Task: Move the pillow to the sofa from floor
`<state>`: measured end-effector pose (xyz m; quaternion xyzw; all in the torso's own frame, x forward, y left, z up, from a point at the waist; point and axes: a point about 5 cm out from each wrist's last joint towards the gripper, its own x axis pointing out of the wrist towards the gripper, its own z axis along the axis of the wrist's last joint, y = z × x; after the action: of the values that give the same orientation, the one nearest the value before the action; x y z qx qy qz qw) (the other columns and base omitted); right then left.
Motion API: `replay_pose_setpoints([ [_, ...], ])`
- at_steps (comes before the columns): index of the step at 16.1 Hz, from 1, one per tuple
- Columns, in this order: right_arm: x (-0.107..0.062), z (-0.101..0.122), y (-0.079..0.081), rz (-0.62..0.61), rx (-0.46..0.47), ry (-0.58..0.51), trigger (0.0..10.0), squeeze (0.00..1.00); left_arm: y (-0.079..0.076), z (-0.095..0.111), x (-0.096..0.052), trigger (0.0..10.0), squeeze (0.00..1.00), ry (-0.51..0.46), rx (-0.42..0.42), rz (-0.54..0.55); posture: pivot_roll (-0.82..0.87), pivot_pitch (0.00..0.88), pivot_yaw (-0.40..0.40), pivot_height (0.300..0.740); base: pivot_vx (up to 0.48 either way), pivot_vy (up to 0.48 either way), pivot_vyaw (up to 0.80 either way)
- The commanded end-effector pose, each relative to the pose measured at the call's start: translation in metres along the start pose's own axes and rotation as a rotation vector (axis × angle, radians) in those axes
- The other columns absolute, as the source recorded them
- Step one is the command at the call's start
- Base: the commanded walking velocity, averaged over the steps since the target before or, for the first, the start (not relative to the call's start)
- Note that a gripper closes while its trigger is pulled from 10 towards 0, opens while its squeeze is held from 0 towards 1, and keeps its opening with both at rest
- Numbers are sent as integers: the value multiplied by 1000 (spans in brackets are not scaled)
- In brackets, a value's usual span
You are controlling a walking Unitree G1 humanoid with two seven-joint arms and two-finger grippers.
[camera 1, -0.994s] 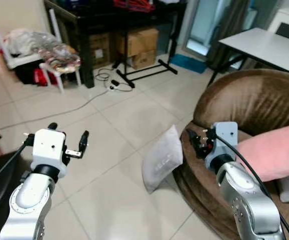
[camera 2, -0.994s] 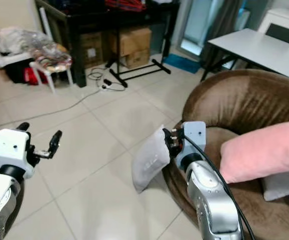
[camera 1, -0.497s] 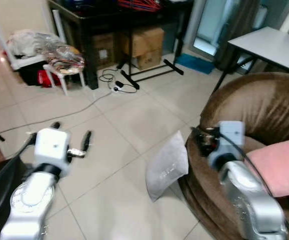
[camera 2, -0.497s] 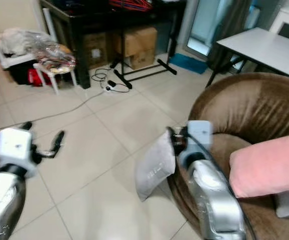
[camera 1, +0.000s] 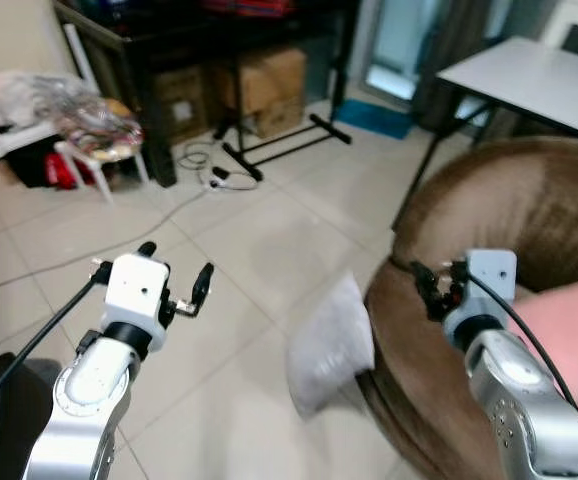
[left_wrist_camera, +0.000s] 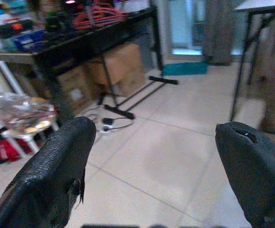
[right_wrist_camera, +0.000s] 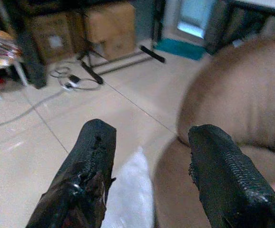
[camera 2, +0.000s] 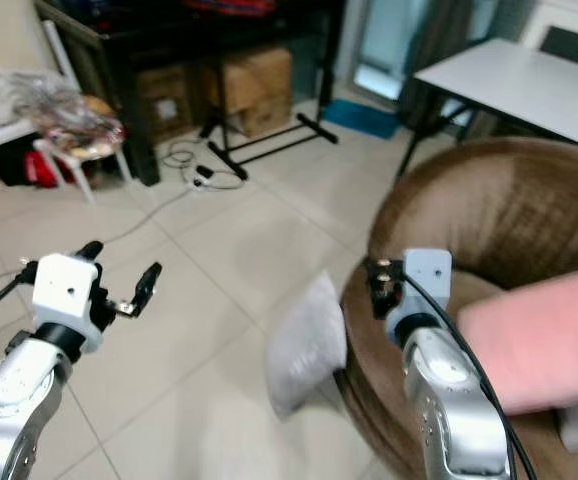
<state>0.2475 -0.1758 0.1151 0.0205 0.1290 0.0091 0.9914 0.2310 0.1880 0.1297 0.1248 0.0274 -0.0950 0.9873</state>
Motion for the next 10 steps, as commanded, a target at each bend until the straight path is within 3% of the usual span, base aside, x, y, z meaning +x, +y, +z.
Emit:
replay_pose_setpoints([
  [1,0,3,8,29,6,-9,10000,0,5,-1,-2,10000,0,7,20,12,-20,0,-29,740,315,0,0],
  [5,1,3,7,25,-5,-6,10000,0,3,-3,-4,10000,0,14,33,-4,-21,0,-28,740,310,0,0],
  [10,2,2,6,20,-4,8,10000,0,2,-3,-4,10000,0,13,40,-13,-20,0,-31,740,309,0,-755],
])
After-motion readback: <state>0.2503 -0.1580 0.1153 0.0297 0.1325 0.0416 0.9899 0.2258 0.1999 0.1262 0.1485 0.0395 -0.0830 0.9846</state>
